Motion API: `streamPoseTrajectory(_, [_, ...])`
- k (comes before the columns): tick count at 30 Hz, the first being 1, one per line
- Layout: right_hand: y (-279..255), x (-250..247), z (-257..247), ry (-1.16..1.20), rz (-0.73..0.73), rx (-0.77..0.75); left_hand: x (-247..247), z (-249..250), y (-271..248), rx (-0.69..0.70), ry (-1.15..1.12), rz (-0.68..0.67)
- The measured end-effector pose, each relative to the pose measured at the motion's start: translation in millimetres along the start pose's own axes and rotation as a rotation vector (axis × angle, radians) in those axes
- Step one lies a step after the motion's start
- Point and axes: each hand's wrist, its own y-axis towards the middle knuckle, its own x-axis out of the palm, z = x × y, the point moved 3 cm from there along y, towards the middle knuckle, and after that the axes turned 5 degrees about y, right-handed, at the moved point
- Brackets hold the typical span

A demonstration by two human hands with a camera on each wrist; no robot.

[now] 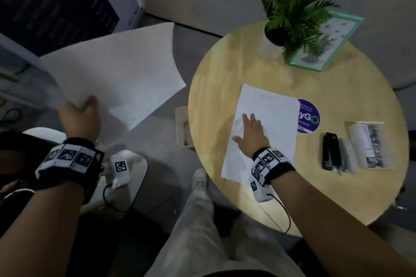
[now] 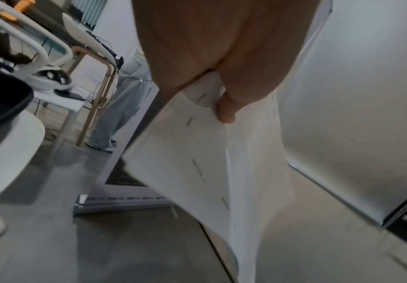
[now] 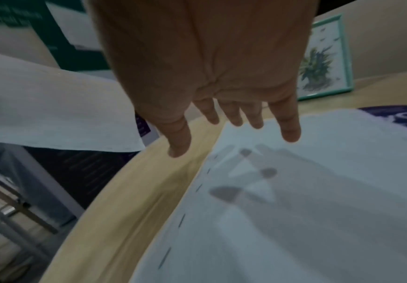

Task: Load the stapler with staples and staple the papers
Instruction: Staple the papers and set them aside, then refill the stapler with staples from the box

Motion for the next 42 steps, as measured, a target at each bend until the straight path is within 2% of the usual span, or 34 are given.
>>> streamPoseTrajectory(3, [15.9, 18.8, -15.7, -0.092, 0.02, 0.134, 17.0, -24.5, 27.2, -0.027, 0.209, -0.07])
streamPoseTrajectory(7, [30.0, 31.2, -11.5, -0.104, 0.024, 0.211, 68.6, -59.0, 43.0, -0.036, 0.397, -0.293])
streamPoseTrajectory(13, [36.9, 35.6, -2.6, -0.184, 0.038, 0.196, 167.2, -124.9, 39.3, -0.088, 0.395, -0.524])
streamPoseTrajectory(18, [37.3, 38.1, -3.5, -0.169, 0.045, 0.205, 230.7, -157.2, 31.2, -0.114, 0.469, -0.633])
streamPoseTrajectory(22, [36.6, 39.6, -1.2, -0.147, 0.035, 0.198, 263.2, -162.4, 29.2, -0.118, 0.485, -0.72])
streamPoseTrajectory(26, [34.1, 38.4, -0.4, -0.154, 0.022, 0.205, 273.9, -163.1, 34.5, -0.199, 0.429, -0.734])
streamPoseTrajectory(29, [32.8, 37.8, -0.2, -0.135, 0.022, 0.203, 269.6, -151.3, 43.0, -0.163, 0.437, -0.711])
streamPoseTrajectory(33, [28.3, 36.4, -0.1, -0.134, 0.048, 0.17, 250.6, -116.9, 59.2, -0.033, 0.33, -0.64])
streamPoseTrajectory(35, [24.7, 31.9, 1.9, -0.09, 0.038, 0.143, 237.1, -82.1, 62.1, 0.074, 0.268, -0.583])
streamPoseTrajectory(38, [16.4, 17.5, 12.4, 0.152, 0.004, 0.104, 216.2, -10.3, 47.9, 0.213, 0.107, -0.48])
streamPoseTrajectory(40, [5.0, 3.5, 28.2, 0.266, 0.046, 0.079, 204.7, 35.6, 25.4, 0.306, 0.045, -0.429])
streamPoseTrajectory(42, [-11.6, -11.2, 52.5, 0.318, 0.12, 0.067, 199.3, 75.8, -10.8, 0.387, -0.036, -0.441])
